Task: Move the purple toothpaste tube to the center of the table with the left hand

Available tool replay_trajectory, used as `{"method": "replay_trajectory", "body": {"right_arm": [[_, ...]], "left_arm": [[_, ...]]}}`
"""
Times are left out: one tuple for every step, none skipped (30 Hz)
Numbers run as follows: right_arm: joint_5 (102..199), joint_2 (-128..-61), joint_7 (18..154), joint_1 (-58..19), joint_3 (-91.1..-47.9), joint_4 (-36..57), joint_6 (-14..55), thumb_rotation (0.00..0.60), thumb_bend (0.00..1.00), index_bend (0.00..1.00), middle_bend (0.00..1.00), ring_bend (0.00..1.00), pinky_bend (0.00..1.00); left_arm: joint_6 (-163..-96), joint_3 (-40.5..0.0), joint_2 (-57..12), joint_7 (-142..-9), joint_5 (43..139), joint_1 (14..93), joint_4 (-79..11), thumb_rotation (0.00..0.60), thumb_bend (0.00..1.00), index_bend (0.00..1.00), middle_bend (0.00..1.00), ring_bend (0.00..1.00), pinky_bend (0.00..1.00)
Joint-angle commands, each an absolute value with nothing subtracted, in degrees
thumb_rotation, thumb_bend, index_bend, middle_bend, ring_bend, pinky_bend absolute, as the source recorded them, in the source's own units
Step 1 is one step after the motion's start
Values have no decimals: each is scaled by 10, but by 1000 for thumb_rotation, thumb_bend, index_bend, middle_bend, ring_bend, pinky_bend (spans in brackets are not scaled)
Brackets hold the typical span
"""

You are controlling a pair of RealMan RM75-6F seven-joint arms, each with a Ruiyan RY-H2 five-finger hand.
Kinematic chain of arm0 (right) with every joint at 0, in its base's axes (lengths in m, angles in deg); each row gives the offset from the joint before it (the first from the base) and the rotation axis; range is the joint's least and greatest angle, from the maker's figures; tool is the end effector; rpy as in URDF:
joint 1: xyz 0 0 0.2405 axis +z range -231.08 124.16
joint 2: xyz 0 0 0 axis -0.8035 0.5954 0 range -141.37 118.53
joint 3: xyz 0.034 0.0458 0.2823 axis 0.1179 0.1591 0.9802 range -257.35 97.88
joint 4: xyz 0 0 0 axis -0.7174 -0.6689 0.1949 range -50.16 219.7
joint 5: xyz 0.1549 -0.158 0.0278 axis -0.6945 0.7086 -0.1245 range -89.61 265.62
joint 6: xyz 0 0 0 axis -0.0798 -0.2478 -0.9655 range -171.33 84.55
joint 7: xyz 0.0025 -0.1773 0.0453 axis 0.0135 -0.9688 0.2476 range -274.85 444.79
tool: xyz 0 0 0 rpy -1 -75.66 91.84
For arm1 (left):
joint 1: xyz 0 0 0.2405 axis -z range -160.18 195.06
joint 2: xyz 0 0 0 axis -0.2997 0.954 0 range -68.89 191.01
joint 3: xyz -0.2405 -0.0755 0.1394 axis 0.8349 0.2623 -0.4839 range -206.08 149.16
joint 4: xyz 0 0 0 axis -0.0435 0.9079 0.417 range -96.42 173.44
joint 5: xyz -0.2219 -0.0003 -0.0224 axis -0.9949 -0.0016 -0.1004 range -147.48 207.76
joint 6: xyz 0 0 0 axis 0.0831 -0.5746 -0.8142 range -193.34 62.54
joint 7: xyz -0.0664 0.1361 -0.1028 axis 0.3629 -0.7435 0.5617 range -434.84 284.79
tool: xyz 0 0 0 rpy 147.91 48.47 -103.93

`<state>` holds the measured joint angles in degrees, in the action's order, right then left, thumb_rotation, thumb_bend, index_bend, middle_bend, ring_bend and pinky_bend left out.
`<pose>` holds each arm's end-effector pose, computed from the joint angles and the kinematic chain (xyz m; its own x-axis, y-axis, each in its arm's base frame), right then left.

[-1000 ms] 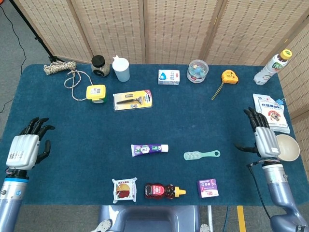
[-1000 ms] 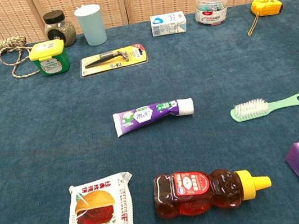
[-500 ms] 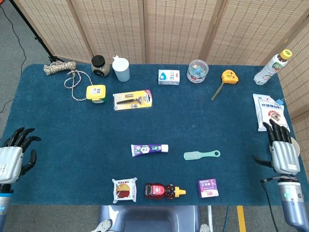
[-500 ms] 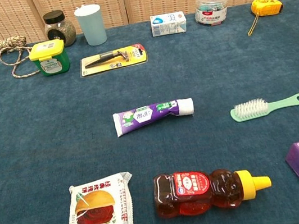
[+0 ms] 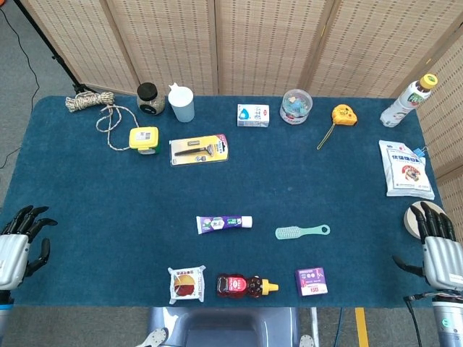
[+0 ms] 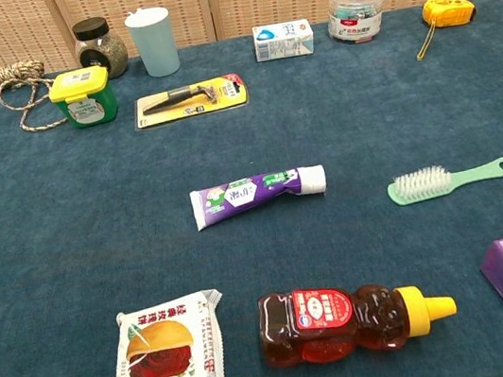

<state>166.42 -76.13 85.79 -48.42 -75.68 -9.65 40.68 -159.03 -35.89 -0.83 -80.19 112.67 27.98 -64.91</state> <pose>-0.3565 -0.2274 0.1625 0.3250 0.0005 0.9457 -0.9397 0.1130 0.3229 -0.3072 0.2121 0.1586 0.3540 0.0131 0.9352 0.9352 -0.0192 -0.3537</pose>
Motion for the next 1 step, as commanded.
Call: {"method": "replay_trajectory", "body": {"right_arm": [[1666,-761,860,-486,-756,-96,408,600,160,0,0,0,0]], "left_arm": [[-1583,-353,-7,-805,1130,277,-653,600,582,322,188,101,237]]}}
